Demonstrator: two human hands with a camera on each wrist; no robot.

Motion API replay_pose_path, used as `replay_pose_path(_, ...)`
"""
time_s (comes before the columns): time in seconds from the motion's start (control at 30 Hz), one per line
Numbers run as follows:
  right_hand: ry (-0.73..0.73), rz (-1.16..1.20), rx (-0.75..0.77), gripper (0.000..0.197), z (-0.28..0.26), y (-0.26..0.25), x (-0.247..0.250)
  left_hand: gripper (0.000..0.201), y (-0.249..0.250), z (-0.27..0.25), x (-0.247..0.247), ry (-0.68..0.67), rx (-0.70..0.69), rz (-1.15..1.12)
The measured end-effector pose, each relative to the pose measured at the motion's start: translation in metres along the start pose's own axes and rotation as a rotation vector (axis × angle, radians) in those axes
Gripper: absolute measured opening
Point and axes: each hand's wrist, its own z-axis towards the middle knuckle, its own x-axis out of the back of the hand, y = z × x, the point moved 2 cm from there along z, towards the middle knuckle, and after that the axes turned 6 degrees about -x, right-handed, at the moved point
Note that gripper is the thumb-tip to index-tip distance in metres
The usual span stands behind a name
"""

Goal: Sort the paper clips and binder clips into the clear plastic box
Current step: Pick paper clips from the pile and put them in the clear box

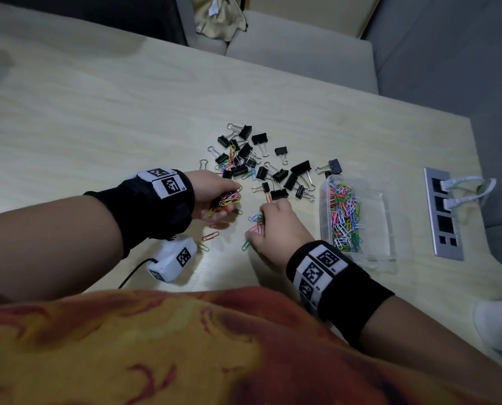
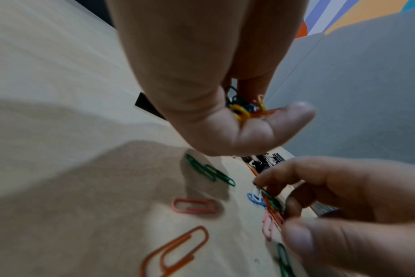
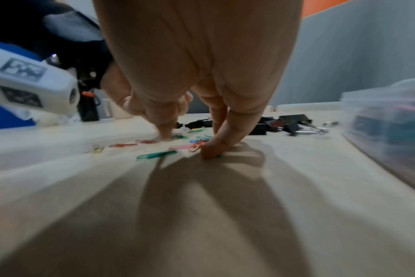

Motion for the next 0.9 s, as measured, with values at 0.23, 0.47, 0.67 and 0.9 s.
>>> replay_pose_path(0.23, 0.089, -0.143, 0.201, 0.02, 0.014, 0.001, -0.007, 0.029, -0.003, 0.001, 0.001, 0.001, 0.006, -0.005)
replay_pose_path(0.47, 0.11, 0.063, 0.117, 0.011, 0.015, 0.006, 0.015, 0.031, -0.005, 0.004, -0.006, 0.001, 0.019, 0.006)
replay_pose_path(0.67, 0.218, 0.462, 0.184, 0.01, 0.003, -0.023, 0.037, 0.042, -0.004, 0.005, -0.013, -0.029, -0.009, -0.025)
replay_pose_path(0.9, 0.303, 0.353, 0.329, 0.016, -0.002, -0.04, 0.048, 0.043, -0.002, 0.004, 0.007, -0.09, 0.011, -0.117)
